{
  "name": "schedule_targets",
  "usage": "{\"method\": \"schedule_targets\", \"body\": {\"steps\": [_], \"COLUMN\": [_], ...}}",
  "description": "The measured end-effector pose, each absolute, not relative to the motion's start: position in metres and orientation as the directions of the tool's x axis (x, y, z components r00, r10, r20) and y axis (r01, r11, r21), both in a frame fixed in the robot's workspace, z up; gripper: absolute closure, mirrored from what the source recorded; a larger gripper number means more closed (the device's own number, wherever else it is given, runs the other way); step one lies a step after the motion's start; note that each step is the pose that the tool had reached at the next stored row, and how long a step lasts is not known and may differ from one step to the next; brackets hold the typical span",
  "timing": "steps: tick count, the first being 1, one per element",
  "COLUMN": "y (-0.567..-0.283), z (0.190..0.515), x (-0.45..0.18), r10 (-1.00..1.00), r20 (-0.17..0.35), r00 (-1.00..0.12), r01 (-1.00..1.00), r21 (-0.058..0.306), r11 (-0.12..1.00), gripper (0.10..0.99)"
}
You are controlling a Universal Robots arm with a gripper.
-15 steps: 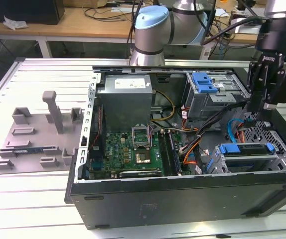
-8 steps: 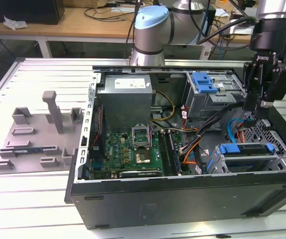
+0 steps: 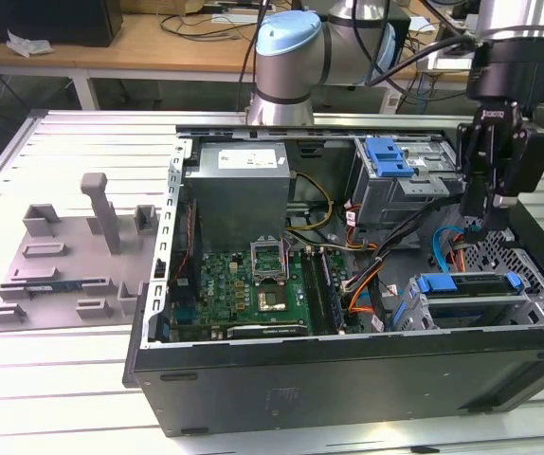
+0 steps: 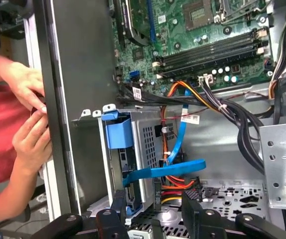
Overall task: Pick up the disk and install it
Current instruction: 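Insert the first disk wire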
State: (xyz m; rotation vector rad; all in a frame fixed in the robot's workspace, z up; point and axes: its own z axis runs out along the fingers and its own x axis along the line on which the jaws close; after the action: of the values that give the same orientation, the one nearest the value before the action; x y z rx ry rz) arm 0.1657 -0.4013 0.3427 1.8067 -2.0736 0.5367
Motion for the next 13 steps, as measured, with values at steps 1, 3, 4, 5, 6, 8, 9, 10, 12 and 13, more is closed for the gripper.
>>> {"method": "schedule_targets", "body": {"steps": [1,3,4,5,6,8,9,10,12,13], "y": [-0.4014,-0.4013,-0.4013,-0.4013,-0.4013,-0.4013,-0.4013,-0.4013,-0.4013,-0.4014], "z": [0.3422,0.3413,0.3411,0.3408,0.3404,0.3405,0.3405,0.3405,0.3402,0.3399], "x": [0.1648,0.1639,0.1637,0.1637,0.1635,0.1636,0.1637,0.1637,0.1638,0.1637], "r10": [-0.863,-0.863,-0.863,-0.863,-0.862,-0.86,-0.86,-0.86,-0.86,-0.86], "r20": [0.485,0.485,0.485,0.485,0.488,0.492,0.492,0.492,0.493,0.496], "r00": [-0.139,-0.14,-0.139,-0.139,-0.136,-0.134,-0.134,-0.134,-0.13,-0.117], "r01": [-0.99,-0.99,-0.99,-0.99,-0.991,-0.991,-0.991,-0.991,-0.991,-0.993], "r21": [-0.071,-0.076,-0.076,-0.076,-0.071,-0.066,-0.066,-0.067,-0.062,-0.048], "r11": [0.12,0.118,0.117,0.117,0.117,0.116,0.116,0.116,0.115,0.108], "gripper": [0.522,0.522,0.522,0.522,0.522,0.522,0.522,0.522,0.522,0.522]}}
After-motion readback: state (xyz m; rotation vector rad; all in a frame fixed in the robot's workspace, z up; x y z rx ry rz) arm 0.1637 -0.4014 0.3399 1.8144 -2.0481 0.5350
